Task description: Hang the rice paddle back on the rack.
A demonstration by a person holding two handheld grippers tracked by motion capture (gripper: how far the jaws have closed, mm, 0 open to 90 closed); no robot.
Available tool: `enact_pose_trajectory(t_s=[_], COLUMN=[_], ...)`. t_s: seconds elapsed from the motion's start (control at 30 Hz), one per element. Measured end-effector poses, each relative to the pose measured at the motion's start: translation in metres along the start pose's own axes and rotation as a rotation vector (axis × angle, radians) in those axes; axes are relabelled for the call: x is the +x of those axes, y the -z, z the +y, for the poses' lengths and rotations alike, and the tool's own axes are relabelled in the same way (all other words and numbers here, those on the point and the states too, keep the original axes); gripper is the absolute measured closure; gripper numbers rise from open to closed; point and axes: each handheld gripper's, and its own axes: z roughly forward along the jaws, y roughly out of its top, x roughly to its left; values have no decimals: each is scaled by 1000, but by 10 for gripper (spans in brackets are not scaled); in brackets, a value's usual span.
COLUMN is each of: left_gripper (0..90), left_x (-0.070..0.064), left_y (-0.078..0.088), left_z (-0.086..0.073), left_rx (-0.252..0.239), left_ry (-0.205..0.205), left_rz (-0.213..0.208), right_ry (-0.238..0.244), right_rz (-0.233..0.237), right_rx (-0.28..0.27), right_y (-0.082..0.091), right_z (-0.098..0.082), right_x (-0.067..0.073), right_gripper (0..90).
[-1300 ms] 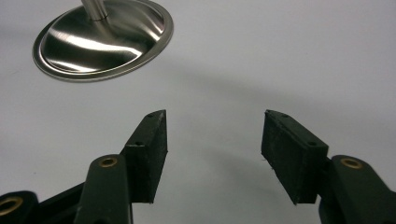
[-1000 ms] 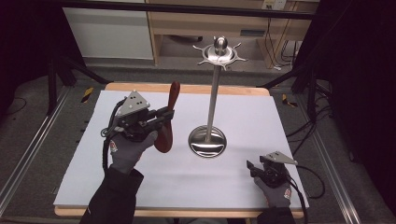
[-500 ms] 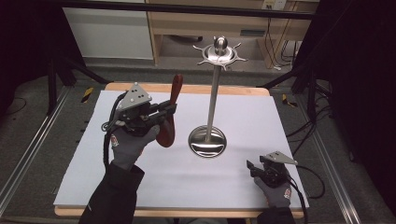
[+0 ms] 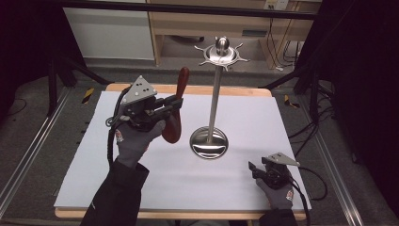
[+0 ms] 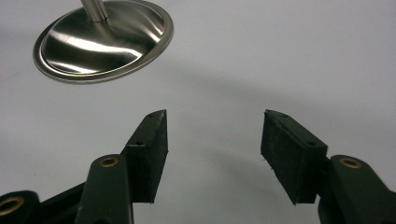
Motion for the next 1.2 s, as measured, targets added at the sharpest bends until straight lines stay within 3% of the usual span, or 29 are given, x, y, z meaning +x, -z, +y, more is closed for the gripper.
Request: enact_pose_trajectory(t_s=[1.2], left_gripper=[785], left_x=[-1], left_y=[-26], left_z=[21], left_rx=[16], left_ry=[-18], left_rz=[0], right_ry=[-7], right_rz=[6], right_rx=[-4], right_y=[1], right_z=[0], right_x=[-1], right_gripper=[416])
